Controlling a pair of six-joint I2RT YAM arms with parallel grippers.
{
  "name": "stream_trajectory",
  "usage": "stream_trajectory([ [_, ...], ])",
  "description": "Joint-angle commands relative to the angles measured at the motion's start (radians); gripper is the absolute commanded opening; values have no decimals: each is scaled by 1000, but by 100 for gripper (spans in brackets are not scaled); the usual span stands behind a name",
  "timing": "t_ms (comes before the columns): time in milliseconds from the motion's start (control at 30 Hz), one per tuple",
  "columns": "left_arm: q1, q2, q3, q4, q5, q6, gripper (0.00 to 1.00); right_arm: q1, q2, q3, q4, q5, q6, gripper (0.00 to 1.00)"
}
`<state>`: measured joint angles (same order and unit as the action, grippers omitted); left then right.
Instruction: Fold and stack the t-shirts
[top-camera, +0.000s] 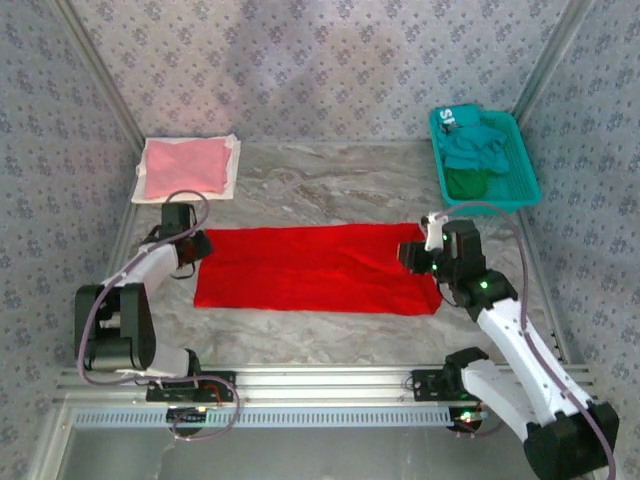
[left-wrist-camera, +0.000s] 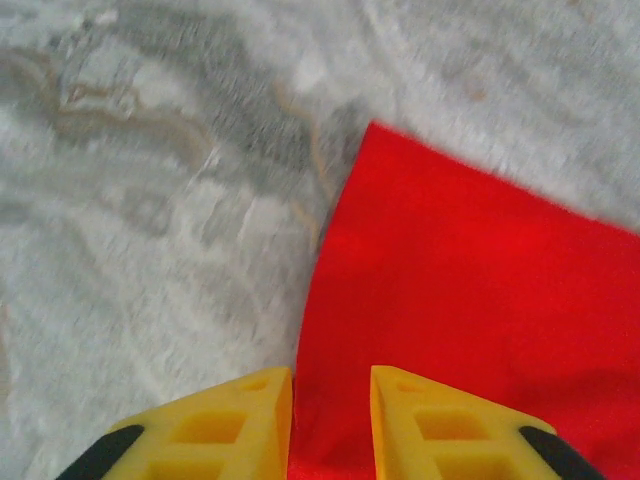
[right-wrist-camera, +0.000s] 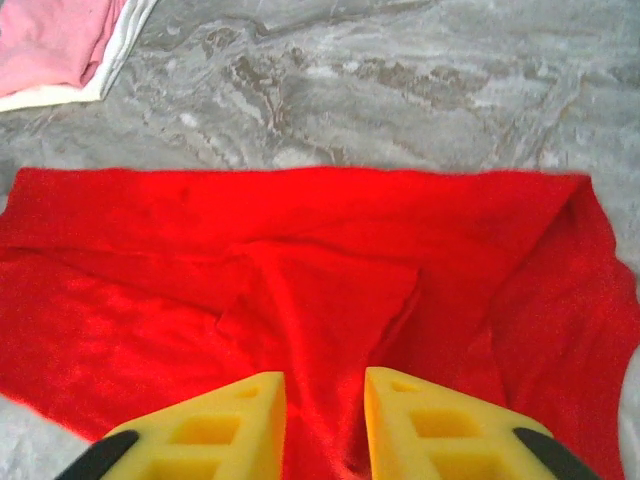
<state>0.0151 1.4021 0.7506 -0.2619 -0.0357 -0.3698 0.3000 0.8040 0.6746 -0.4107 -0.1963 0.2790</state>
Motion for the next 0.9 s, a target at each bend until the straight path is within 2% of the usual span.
stream_trajectory([
  [0,6,-75,-27,-16,-25,-14,33,4,-80,-31,-85,6,38,41],
  [100,5,-85,0,-15,-10,-1,36,1,-67,-32,-21,12,41,42],
  [167,-2,-60,42,-17,14,9,39,3,13,-11,49,-12,44,42],
  [233,-50,-25,100,-21,30,45,40,9,153,51,91,-41,42,43],
  [333,-186,34,182,-37,-31,103,41,56,431,238,17,-45,-27,47],
  [400,-237,70,213,-24,2,102,41,98,604,375,-87,53,-62,48],
  [500,-293,106,225,8,54,94,42,76,785,491,-186,98,-11,50],
  [700,-377,152,221,12,61,77,43,32,939,570,-268,117,-50,51],
  [867,-426,119,147,54,94,48,43,1,965,526,-196,60,-55,50],
])
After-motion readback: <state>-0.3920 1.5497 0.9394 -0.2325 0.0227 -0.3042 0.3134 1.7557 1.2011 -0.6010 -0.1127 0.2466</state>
